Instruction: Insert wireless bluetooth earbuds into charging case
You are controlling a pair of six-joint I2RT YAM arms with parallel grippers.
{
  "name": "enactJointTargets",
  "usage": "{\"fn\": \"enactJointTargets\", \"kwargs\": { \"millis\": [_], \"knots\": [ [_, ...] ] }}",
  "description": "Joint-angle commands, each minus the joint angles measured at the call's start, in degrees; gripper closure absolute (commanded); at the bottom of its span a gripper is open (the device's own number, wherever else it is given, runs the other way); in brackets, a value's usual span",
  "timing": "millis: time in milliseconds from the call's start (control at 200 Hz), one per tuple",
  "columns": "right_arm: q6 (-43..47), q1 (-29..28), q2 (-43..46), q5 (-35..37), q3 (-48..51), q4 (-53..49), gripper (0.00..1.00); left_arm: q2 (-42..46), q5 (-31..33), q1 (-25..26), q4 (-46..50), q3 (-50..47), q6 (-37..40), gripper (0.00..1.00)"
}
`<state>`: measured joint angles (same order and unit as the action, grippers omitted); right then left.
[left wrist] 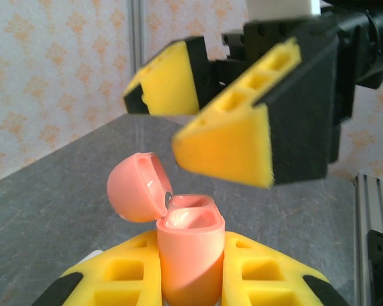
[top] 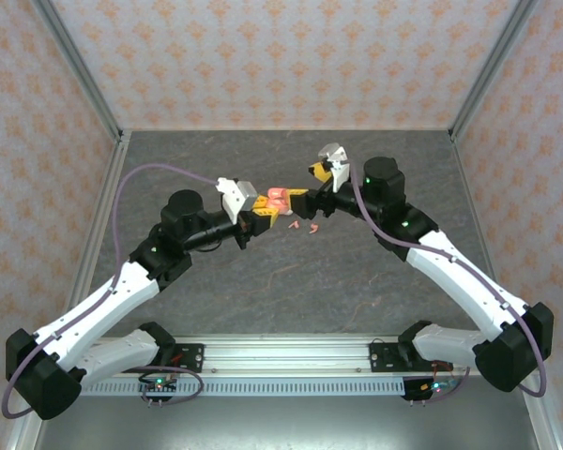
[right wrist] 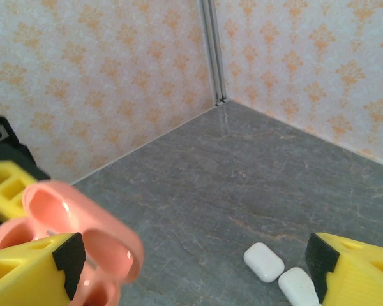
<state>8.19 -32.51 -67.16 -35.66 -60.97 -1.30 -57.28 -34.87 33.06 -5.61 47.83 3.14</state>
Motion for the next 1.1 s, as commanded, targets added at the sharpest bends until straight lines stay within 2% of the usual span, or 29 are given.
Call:
{"fn": "enactJointTargets", "kwargs": {
  "millis": [0, 250, 355, 530, 626, 806, 916, 1096],
  "knots": [
    [0.9, 0.2, -0.4, 0.4, -2.0, 0.3, 0.09, -0.2, -1.4, 0.4, 0.7, 1.0, 1.3, 1.0],
    [1.1, 0.3, 2.8, 1.2, -1.7, -3.4, 0.08, 0.5, 2.0, 0.4, 1.3, 0.0, 1.2, 1.0],
    [-0.2, 0.3, 5.1, 4.5, -1.2, -6.8, 0.08, 1.7, 4.1, 0.4, 1.4, -1.6, 0.8, 1.0],
    [-8.2, 0.6, 4.2, 11.7, -2.0, -15.3, 0.07, 5.1, 6.4, 0.4, 1.5, -5.4, -1.1, 1.0],
    [-13.6, 0.7, 1.0, 13.7, -3.2, -20.2, 0.09, 7.4, 7.6, 0.4, 2.4, -7.4, -2.1, 1.0],
    [-21.5, 0.7, -9.1, 13.7, -5.6, -25.8, 0.22, 12.4, 8.9, 0.4, 4.0, -10.6, -3.9, 1.0],
    [-23.0, 0.6, -17.4, 13.9, -9.3, -29.9, 0.33, 15.1, 9.5, 0.4, 3.8, -12.5, -5.1, 1.0],
    [-24.7, 0.0, -29.1, 15.7, -13.6, -31.2, 0.42, 17.0, 10.1, 0.4, 3.5, -14.1, -5.8, 1.0]
  ]
}}
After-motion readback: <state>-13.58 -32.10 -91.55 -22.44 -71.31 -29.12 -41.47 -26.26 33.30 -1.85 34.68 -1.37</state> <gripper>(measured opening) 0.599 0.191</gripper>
